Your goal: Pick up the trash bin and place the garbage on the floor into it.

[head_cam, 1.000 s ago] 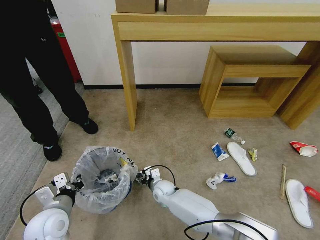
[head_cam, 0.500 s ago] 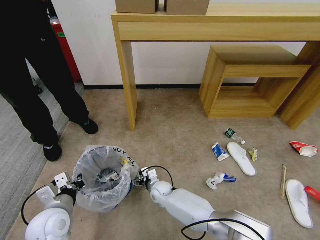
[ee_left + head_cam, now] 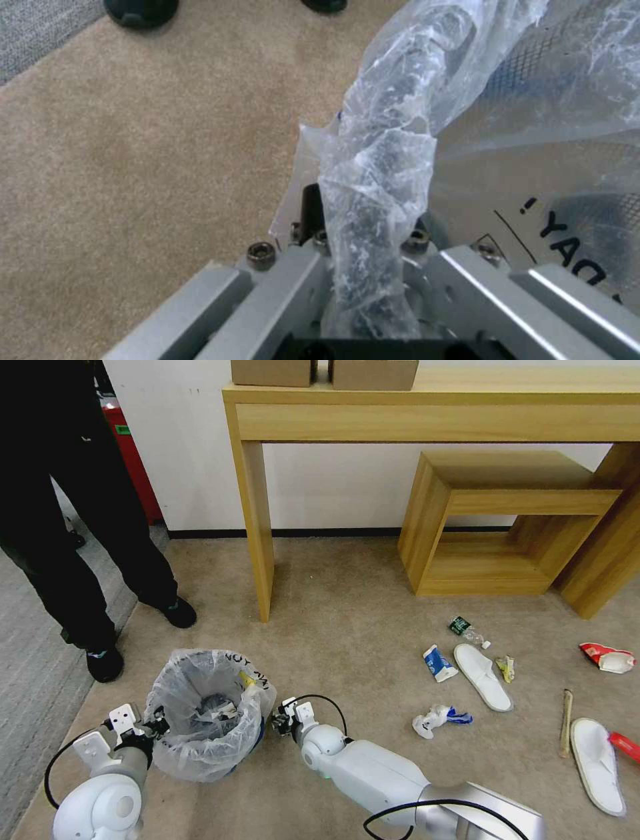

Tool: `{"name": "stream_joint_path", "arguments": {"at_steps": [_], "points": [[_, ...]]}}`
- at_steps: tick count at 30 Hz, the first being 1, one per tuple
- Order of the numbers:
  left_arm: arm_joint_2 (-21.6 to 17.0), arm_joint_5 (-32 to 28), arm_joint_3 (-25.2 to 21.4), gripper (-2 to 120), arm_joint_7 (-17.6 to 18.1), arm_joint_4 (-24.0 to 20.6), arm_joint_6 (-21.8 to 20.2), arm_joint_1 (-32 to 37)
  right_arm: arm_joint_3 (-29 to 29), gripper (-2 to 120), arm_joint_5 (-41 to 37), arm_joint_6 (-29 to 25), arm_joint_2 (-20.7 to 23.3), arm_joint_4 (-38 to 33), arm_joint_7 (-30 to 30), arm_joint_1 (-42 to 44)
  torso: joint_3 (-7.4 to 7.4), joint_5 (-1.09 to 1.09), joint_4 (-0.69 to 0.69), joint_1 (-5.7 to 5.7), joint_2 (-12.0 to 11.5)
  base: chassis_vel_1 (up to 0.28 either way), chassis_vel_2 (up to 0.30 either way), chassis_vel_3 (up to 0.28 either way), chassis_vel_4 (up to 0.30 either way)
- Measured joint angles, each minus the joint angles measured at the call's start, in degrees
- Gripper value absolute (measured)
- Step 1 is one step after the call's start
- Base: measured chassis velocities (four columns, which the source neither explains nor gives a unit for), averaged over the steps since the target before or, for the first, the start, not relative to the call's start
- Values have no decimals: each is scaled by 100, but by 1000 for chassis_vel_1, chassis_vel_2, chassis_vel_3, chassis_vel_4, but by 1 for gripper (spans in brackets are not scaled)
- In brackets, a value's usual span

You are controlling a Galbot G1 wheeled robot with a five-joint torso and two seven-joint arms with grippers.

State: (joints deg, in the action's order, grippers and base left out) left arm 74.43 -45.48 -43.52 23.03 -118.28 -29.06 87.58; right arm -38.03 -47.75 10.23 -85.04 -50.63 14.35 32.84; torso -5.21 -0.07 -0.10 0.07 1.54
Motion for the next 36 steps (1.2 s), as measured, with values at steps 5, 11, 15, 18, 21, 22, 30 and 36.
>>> {"name": "stream_joint_path", "arguments": {"at_steps": [5, 11, 15, 18, 21, 22, 30, 36], "points": [[11, 5, 3, 1, 3, 22, 12, -5, 0, 27, 9, 2, 37, -29, 2, 23, 0, 0, 0, 0, 0, 0, 0, 0, 0], [27, 8, 12, 1, 7, 47, 27, -24, 0, 22, 10, 3, 94, -88, 5, 50, 0, 1, 2, 0, 0, 0, 0, 0, 0], [47, 33, 22, 1, 9, 79, 37, -37, 5, 22, 36, -4, 212, -215, 30, 84, 0, 0, 1, 0, 0, 0, 0, 0, 0], [25, 42, 13, 1, 14, 104, 37, -42, 99, 22, -22, -30, 423, -534, 104, 129, -1, -4, -2, 0, -1, 0, 0, 0, 0], [4, 47, 8, 1, 15, 114, 25, -42, 308, 22, -152, -112, 720, -1188, 126, 214, -1, -1, -2, 0, 0, 0, 0, 0, 0], [0, 49, 5, 1, 18, 118, 17, -41, 434, 22, -152, -227, 872, -1496, 120, 261, -1, -1, -1, 0, 0, 0, 0, 0, 0], [-27, 54, 10, 1, 40, 147, -17, -53, 1419, 22, 33, -1184, 2049, -3221, -534, 700, -1, -1, -1, 0, 0, 0, 0, 0, 0], [-34, 56, 14, 1, 41, 161, -24, -60, 2006, 22, 60, -1926, 2676, -4142, -1391, 1017, 0, 1, -3, 0, 0, 0, 0, 0, 0]]}}
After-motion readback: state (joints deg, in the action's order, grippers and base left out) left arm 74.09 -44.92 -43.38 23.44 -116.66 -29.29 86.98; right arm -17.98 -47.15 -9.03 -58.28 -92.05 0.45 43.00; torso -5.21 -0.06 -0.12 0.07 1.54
